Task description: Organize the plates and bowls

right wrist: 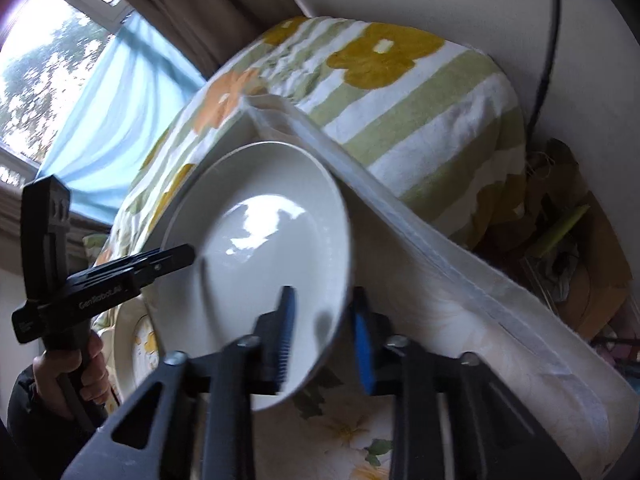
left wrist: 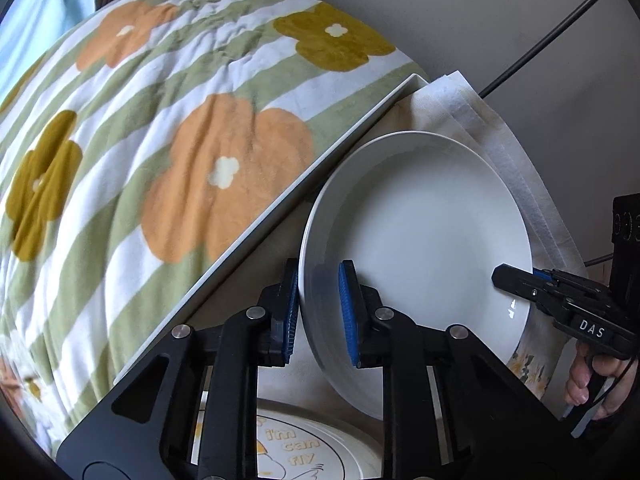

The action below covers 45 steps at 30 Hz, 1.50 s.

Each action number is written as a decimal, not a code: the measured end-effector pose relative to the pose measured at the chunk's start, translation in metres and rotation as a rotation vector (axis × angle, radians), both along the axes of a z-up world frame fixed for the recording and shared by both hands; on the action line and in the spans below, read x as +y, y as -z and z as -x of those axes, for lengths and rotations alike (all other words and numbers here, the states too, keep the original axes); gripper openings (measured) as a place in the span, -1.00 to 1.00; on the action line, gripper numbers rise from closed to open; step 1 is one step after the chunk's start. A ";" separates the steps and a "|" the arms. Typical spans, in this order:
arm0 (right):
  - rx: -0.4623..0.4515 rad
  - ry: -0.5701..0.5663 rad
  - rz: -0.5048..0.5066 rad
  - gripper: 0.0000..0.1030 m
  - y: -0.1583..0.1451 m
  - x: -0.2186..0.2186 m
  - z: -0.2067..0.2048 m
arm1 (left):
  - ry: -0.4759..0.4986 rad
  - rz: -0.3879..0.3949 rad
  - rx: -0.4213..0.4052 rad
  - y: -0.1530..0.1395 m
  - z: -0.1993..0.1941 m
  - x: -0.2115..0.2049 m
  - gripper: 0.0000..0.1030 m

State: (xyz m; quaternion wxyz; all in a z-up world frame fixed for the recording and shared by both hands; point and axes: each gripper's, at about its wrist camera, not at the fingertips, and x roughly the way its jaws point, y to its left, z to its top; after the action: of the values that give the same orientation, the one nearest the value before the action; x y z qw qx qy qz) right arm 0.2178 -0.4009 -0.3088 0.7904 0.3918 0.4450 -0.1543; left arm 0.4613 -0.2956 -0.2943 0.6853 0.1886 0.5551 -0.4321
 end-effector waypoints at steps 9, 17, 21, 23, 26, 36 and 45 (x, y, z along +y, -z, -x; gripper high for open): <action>-0.018 0.006 -0.019 -0.70 -0.001 -0.006 0.001 | 0.034 -0.023 -0.055 -0.004 0.008 -0.003 -0.66; -0.044 -0.013 0.007 -0.70 -0.023 -0.009 0.009 | 0.037 -0.012 -0.085 -0.027 0.024 0.001 -0.66; -0.069 -0.063 0.022 -0.70 -0.044 -0.011 0.012 | -0.002 -0.001 -0.112 -0.052 0.038 0.011 -0.66; -0.079 -0.101 0.029 -0.70 -0.057 -0.011 0.014 | -0.022 -0.001 -0.133 -0.067 0.048 0.016 -0.66; -0.077 -0.173 0.036 -0.70 -0.074 -0.009 0.016 | -0.073 -0.005 -0.166 -0.089 0.068 0.029 -0.66; -0.122 -0.469 0.058 -0.70 -0.116 0.028 0.040 | -0.371 -0.013 -0.203 -0.125 0.163 0.114 -0.66; -0.097 -0.723 0.016 -0.70 -0.105 0.112 0.057 | -0.648 -0.030 -0.151 -0.111 0.242 0.225 -0.66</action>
State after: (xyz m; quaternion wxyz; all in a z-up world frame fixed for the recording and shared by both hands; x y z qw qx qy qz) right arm 0.1610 -0.2887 -0.2033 0.8170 0.2101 0.5156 0.1502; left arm 0.2194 -0.0710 -0.1829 0.8234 0.0437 0.5403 -0.1680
